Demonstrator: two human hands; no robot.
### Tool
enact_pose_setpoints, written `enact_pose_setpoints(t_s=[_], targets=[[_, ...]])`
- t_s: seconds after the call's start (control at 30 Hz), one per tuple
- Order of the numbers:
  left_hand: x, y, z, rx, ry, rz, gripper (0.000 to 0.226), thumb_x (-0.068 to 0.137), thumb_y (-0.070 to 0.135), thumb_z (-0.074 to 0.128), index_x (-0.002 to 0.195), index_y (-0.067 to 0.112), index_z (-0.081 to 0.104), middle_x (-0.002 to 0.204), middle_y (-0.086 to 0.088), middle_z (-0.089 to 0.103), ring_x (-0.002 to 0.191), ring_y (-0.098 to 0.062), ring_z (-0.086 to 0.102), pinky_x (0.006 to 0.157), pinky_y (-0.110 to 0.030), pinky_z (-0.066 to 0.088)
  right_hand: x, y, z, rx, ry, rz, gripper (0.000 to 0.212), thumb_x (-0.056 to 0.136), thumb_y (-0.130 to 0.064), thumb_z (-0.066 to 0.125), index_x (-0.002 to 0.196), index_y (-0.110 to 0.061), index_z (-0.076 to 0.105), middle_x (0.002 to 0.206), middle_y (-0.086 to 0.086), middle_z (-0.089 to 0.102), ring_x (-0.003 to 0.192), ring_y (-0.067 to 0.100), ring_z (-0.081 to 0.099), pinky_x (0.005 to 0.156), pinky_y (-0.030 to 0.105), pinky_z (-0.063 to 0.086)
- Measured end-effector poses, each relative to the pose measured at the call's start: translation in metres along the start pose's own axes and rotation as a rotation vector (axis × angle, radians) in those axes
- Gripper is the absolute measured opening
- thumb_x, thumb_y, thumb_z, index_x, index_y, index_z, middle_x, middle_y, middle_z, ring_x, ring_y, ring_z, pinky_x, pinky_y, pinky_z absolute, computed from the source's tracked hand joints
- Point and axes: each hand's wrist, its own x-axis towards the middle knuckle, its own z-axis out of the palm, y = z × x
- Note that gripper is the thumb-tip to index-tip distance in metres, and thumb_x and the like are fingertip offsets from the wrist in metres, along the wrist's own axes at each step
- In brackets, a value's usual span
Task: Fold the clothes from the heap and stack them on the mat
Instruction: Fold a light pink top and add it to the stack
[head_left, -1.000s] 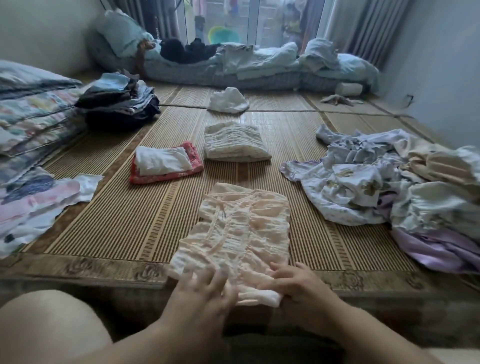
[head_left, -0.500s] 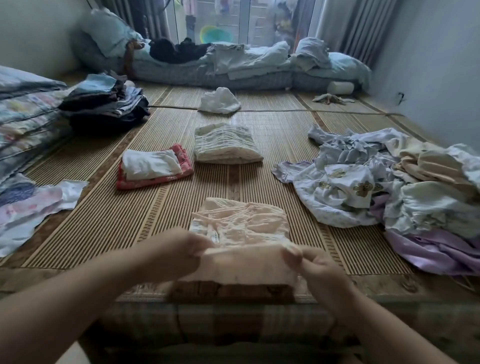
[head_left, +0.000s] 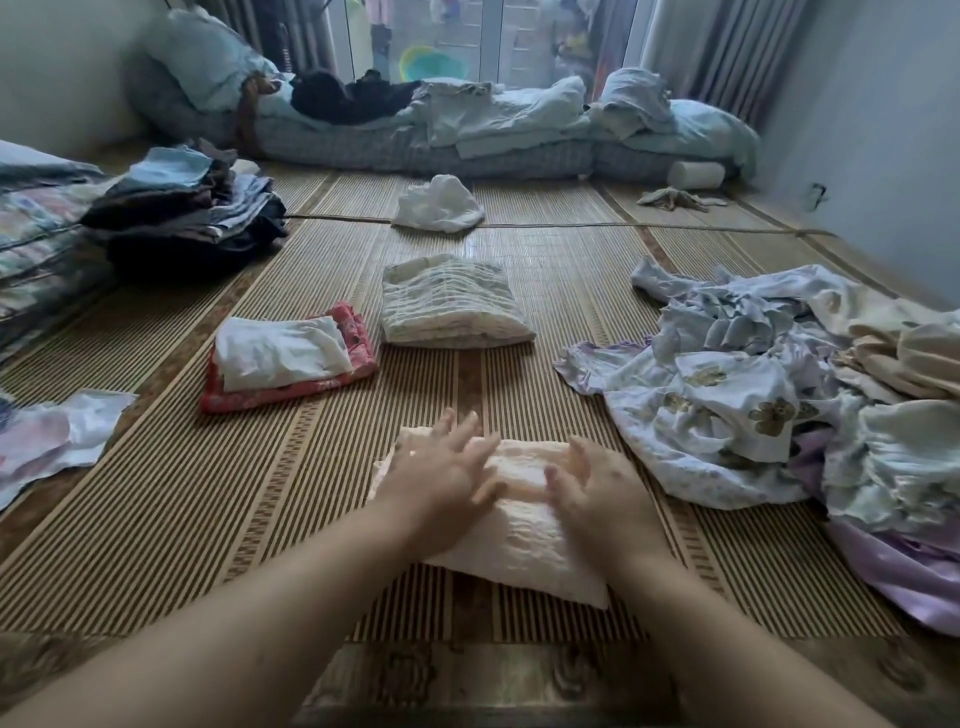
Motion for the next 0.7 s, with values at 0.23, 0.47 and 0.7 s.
enact_pose_setpoints(t_s=[0.23,0.47,0.7], targets=[[-0.009,-0.025,0.002,-0.020,0.017,-0.581,0.057,0.086,0.057,0.041,0.131,0.022,0.037,0.131,-0.006,0.040,0.112,-0.023,0.035,0.089,-0.044,0.036,-0.004,-0.007,-0.012,-0.048,-0.225,0.332,0.059,0.070,-0.061,0.067,0.109,-0.017,0.059,0.109,0.004,0.063,0.096,0.021,0.059,0.080,0.033,0.050],[-0.006,-0.038,-0.032,-0.787,-0.002,-0.541,0.032,0.078,0.035,0.058,0.094,0.009,0.067,0.093,-0.010,0.067,0.082,-0.025,0.062,0.067,-0.032,0.049,0.005,-0.004,-0.019,0.638,-0.311,0.320,0.071,0.066,-0.031,0.086,0.123,-0.013,0.048,0.108,0.003,0.064,0.092,0.016,0.065,0.073,0.027,0.055],[-0.029,-0.046,-0.029,-1.504,-0.183,-0.641,0.064,0.085,0.048,0.060,0.135,0.012,0.048,0.123,-0.023,0.058,0.099,-0.039,0.063,0.077,-0.048,0.056,0.002,-0.006,-0.020,0.591,-0.214,0.266,0.072,0.087,-0.023,0.068,0.147,-0.025,0.028,0.136,0.013,0.050,0.103,0.023,0.060,0.080,0.042,0.055]])
